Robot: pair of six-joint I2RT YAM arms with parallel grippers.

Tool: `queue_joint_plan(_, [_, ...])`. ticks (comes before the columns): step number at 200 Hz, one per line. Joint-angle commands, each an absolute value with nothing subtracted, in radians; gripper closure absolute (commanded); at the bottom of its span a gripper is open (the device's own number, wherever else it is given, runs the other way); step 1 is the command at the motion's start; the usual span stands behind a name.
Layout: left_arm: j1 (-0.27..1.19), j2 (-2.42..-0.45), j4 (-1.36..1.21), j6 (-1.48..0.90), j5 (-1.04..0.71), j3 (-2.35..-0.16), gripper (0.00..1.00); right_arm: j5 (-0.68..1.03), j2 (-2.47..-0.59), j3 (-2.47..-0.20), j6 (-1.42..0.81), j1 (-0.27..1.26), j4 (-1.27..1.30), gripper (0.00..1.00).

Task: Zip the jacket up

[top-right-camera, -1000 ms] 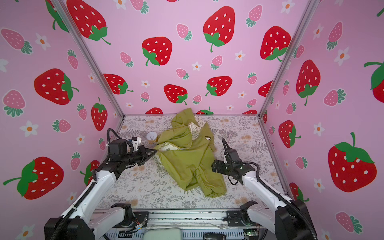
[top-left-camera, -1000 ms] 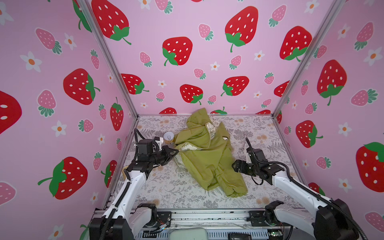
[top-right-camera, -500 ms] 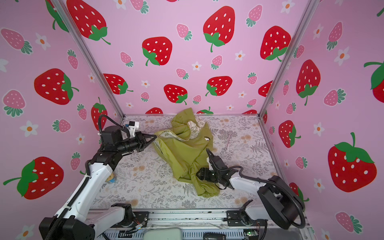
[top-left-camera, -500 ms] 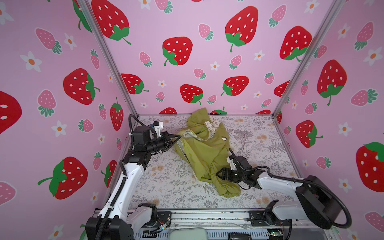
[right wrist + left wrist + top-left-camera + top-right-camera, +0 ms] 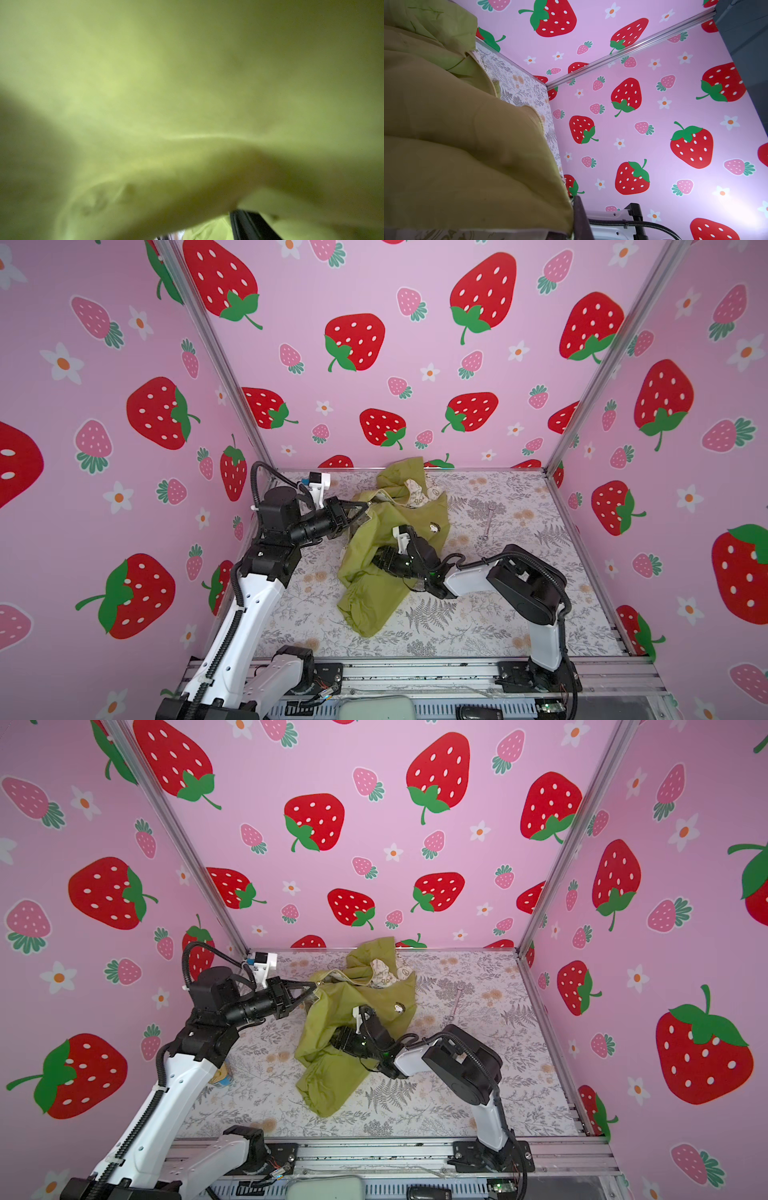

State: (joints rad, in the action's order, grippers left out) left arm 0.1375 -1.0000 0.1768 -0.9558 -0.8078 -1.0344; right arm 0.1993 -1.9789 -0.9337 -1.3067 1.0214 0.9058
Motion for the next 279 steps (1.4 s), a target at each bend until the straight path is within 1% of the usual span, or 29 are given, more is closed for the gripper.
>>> queue_joint_plan(1, [0.141,-0.968,0.14,-0.984,-0.808,-0.968,1.0,0.103,-1.91,-0.853,-1.336,1.019,1.033,0.38])
queue_joint_plan(27, [0.141,-0.914,0.15,-0.993,-0.778,-0.858,1.0,0.164,-1.754,-0.72,-1.211,0.989,0.87,0.4])
queue_joint_plan(42, [0.141,-0.884,0.187,-0.981,-0.753,-0.798,1.0,0.169,-1.633,-0.648,-1.121,0.963,0.719,0.38])
queue_joint_plan(58, [0.141,-0.861,0.237,-0.96,-0.729,-0.739,1.0,0.139,-1.49,-0.605,-1.025,0.936,0.536,0.31])
queue_joint_plan(77, [0.141,-0.839,0.255,-0.96,-0.712,-0.668,1.0,0.065,-1.335,-0.598,-0.933,0.877,0.331,0.18])
queue_joint_plan(89, [0.141,-0.826,0.258,-0.969,-0.702,-0.629,1.0,0.02,-1.274,-0.622,-0.89,0.813,0.219,0.13])
queue_joint_plan(102, [0.141,-0.81,0.253,-0.982,-0.697,-0.589,1.0,-0.009,-1.258,-0.659,-0.858,0.733,0.134,0.09])
queue_joint_plan(122, [0.141,-0.791,0.26,-0.99,-0.688,-0.551,1.0,-0.01,-1.333,-0.754,-0.804,0.632,0.064,0.07])
queue_joint_plan(149, [0.141,-0.785,0.286,-0.977,-0.681,-0.525,1.0,0.041,-1.536,-0.925,-0.751,0.583,0.044,0.08])
queue_joint_plan(175, [0.141,-0.776,0.293,-0.974,-0.672,-0.496,1.0,0.061,-1.716,-1.118,-0.708,0.583,0.027,0.09])
queue_joint_plan(198, [0.141,-0.769,0.282,-0.982,-0.669,-0.473,1.0,0.097,-1.862,-1.293,-0.673,0.587,-0.012,0.13])
queue_joint_plan(225, [0.141,-0.773,0.28,-0.979,-0.672,-0.46,1.0,0.153,-1.975,-1.426,-0.654,0.604,-0.016,0.13])
queue_joint_plan(245, [0.141,-0.771,0.27,-0.983,-0.675,-0.447,1.0,0.146,-2.042,-1.509,-0.654,0.622,-0.029,0.12])
queue_joint_plan(263, [0.141,-0.772,0.262,-0.988,-0.678,-0.44,1.0,0.118,-2.131,-1.623,-0.661,0.632,-0.097,0.1])
queue_joint_plan(279, [0.141,-0.769,0.261,-0.988,-0.68,-0.439,1.0,0.103,-2.207,-1.719,-0.666,0.637,-0.146,0.04])
